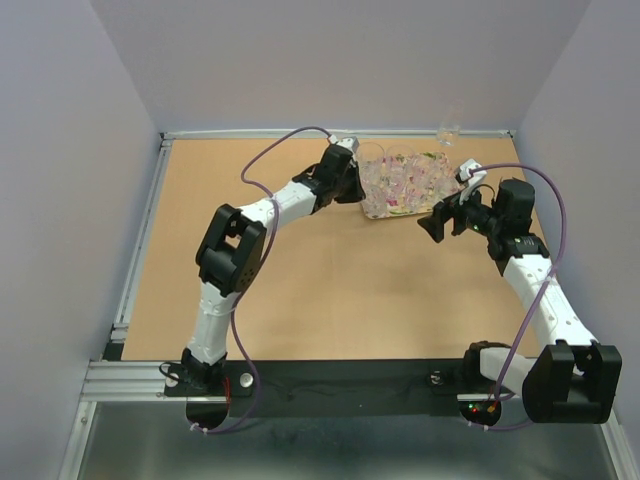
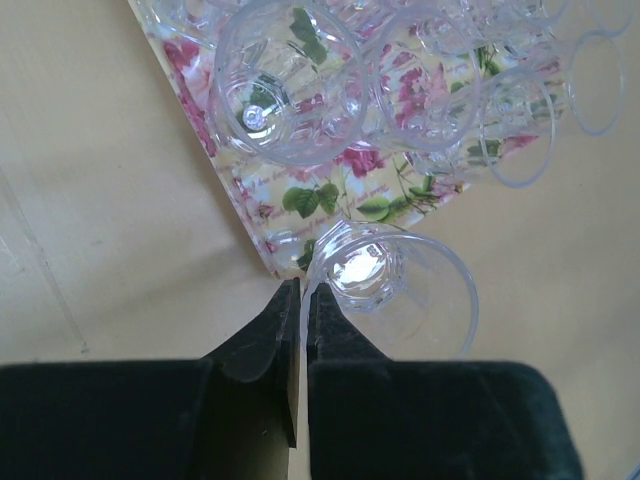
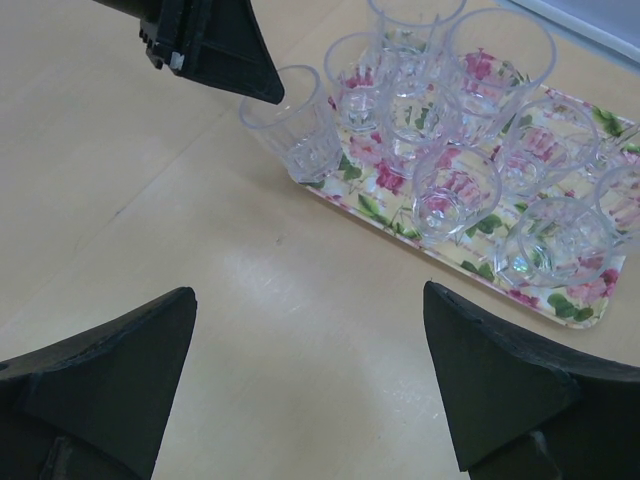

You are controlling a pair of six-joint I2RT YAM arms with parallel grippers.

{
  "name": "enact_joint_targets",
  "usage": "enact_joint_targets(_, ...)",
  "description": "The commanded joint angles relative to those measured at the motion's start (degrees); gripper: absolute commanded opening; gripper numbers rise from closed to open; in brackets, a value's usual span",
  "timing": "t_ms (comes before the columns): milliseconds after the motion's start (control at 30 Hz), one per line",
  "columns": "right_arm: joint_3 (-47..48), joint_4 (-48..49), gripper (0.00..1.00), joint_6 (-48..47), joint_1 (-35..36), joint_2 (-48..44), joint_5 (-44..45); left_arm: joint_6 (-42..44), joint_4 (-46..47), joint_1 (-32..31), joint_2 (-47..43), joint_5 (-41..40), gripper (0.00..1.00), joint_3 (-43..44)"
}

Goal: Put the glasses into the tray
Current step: Place the glass into the tray

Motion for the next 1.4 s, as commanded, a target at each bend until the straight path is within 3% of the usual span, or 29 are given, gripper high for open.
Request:
enact_joint_targets(0,-0.4,2.6,1.0,0.3,-0.5,-1.2,-0.9,0.1,-0.8,-0.4,0.6,-1.6,0.0,5.4)
enact_joint_targets(300,-0.4,2.6,1.0,0.3,-0.6,-1.2,-0.8,0.0,-2.5,-0.4,4.7,-2.9,0.0,9.6)
enact_joint_targets(500,-0.4,2.5,1.0,0.3,-0.6,-1.3,-0.8,0.1,-3.1,-0.7,5.4,-3.8,0.06,10.1)
enact_joint_targets(700,-0.4,2.6,1.0,0.3,-0.7,-1.2,-0.7,1.0,-3.7,-1.0,5.0,-5.0,0.42,10.0)
enact_joint_targets(833,-0.4,2.6,1.0,0.2,-0.8,-1.2,-0.6,1.5,-4.1,-1.1,3.9,-5.0,0.59,10.0)
enact_joint_targets(1033,-0.4,2.6,1.0,-0.1,-1.2,-1.7,0.1,3.7,-2.6,-1.4,-4.0,-5.5,0.7,6.9)
enact_joint_targets(1367,-0.5,2.5,1.0,-1.0,-2.7,-2.6,1.8,12.0,1.1,-1.2,-23.7,-9.8,0.81,-8.1)
